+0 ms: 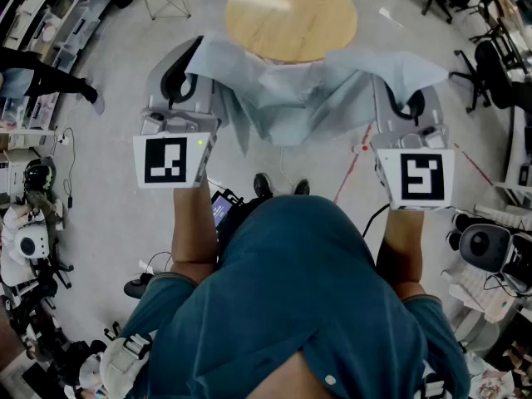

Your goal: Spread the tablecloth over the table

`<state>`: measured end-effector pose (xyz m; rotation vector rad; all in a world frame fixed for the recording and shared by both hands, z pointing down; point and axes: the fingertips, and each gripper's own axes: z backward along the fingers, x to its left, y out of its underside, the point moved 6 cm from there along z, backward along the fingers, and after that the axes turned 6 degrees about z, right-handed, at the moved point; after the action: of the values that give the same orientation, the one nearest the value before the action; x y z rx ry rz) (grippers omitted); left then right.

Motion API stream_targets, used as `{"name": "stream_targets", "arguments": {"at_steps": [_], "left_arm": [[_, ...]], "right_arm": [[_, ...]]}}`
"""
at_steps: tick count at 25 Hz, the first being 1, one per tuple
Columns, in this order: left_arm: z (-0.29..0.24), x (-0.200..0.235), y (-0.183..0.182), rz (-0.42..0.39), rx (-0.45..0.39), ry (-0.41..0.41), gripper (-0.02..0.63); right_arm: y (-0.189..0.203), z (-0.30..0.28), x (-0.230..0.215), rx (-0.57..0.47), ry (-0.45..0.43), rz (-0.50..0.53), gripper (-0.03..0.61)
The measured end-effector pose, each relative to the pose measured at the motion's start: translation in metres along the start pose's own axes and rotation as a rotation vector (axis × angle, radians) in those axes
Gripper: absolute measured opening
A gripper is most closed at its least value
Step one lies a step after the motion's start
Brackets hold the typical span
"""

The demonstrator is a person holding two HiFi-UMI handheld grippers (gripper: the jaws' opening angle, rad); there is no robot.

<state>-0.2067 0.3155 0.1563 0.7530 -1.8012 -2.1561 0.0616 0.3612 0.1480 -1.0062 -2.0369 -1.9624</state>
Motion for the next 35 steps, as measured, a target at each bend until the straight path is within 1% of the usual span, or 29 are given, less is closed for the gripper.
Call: {"name": "stream_targets", "arguments": {"at_steps": [6, 11, 13, 16, 21, 24, 27, 29, 31, 33, 35], "left_arm": [[0.003, 0.009, 0.002, 0.005, -0.015, -0.007, 0.005], [0.003, 0.036, 0.009, 0.025, -0.015, -0.003, 0.005], [0.003, 0.048, 0.012, 0.030, -0.019, 0.004, 0.005], [0.001, 0.064, 0.018, 0.049, -0.049, 0.019, 0.004], [-0.007, 0.080, 0.025, 0.065, -0.059, 0.058, 0.005], [-0.016, 0.081, 0.026, 0.061, -0.060, 0.075, 0.005], [-0.028, 0.080, 0.028, 0.073, -0.074, 0.075, 0.005], [-0.036, 0.079, 0.029, 0.092, -0.082, 0.066, 0.004], [-0.047, 0.078, 0.029, 0.094, -0.081, 0.057, 0.004], [-0.059, 0.078, 0.030, 0.086, -0.067, 0.042, 0.005], [-0.070, 0.079, 0.033, 0.086, -0.042, 0.013, 0.005]], "right_arm": [[0.000, 0.000, 0.001, 0.011, 0.024, -0.006, 0.012], [-0.009, -0.014, 0.003, 0.036, 0.060, -0.020, 0.014], [-0.012, -0.020, 0.004, 0.047, 0.078, -0.041, 0.014], [-0.018, -0.030, 0.008, 0.035, 0.103, -0.069, 0.015], [-0.026, -0.044, 0.012, 0.057, 0.150, -0.059, 0.015], [-0.028, -0.047, 0.005, 0.054, 0.180, -0.057, 0.015], [-0.027, -0.053, -0.003, 0.051, 0.198, -0.052, 0.015], [-0.023, -0.059, -0.012, 0.059, 0.203, -0.053, 0.015], [-0.018, -0.066, -0.023, 0.066, 0.206, -0.062, 0.015], [-0.012, -0.074, -0.035, 0.065, 0.209, -0.079, 0.015], [-0.002, -0.083, -0.044, 0.053, 0.190, -0.082, 0.015]]}}
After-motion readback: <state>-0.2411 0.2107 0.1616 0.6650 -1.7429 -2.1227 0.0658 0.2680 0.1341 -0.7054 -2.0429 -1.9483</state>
